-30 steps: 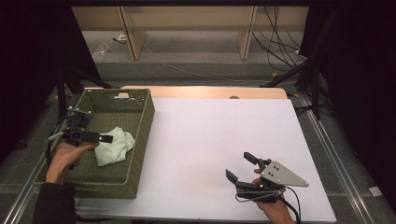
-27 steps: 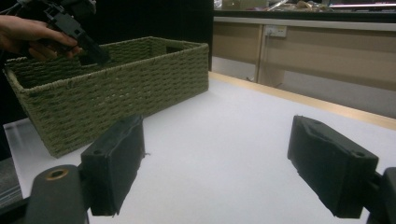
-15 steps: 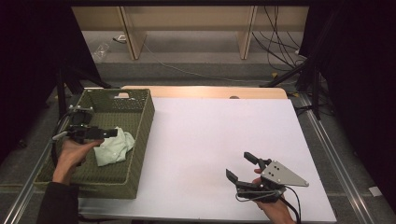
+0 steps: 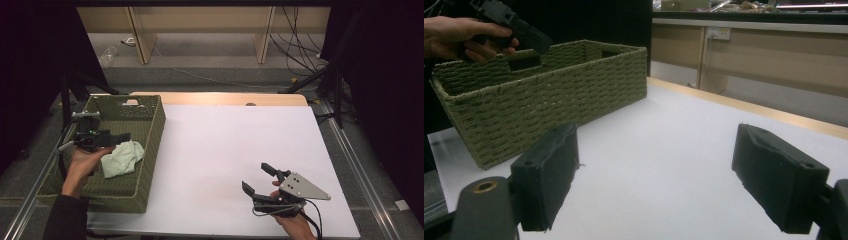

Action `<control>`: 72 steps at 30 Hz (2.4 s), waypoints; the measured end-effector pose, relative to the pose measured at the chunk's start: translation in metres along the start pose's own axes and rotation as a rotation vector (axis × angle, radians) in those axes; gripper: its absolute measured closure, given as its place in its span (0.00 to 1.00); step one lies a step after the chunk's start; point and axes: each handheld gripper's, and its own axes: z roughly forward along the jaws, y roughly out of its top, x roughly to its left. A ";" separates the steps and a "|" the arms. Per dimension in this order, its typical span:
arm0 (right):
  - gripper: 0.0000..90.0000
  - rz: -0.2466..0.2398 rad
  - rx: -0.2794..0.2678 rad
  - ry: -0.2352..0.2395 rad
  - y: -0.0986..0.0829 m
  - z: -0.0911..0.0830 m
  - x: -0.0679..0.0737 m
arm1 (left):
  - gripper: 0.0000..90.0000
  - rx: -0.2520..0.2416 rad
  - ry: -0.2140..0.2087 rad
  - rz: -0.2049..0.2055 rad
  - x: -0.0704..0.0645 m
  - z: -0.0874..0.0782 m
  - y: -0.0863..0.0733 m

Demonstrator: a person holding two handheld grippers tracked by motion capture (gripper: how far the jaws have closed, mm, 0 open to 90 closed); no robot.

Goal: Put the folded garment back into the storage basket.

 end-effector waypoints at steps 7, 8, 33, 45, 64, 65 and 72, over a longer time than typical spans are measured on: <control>0.22 0.000 0.000 0.000 0.000 0.000 0.000 | 0.11 -0.066 -0.059 0.010 -0.011 0.001 0.001; 0.22 0.000 0.000 0.000 0.000 0.000 0.000 | 0.11 -0.068 -0.056 0.019 -0.013 0.002 0.001; 0.22 0.000 0.000 0.000 0.000 0.000 0.000 | 0.16 -0.243 -0.216 0.069 -0.060 -0.004 0.003; 0.22 0.001 0.001 0.000 0.000 0.000 0.000 | 0.17 -0.269 -0.272 0.102 -0.080 -0.007 0.002; 0.22 0.002 0.001 -0.001 0.000 0.000 0.000 | 0.18 -0.292 -0.360 0.204 -0.127 -0.002 -0.009; 0.22 0.002 0.001 -0.001 0.000 0.000 0.000 | 0.18 -0.292 -0.360 0.204 -0.127 -0.002 -0.009; 0.22 0.002 0.000 0.000 0.000 0.000 0.000 | 0.18 -0.292 -0.379 0.232 -0.138 0.002 -0.016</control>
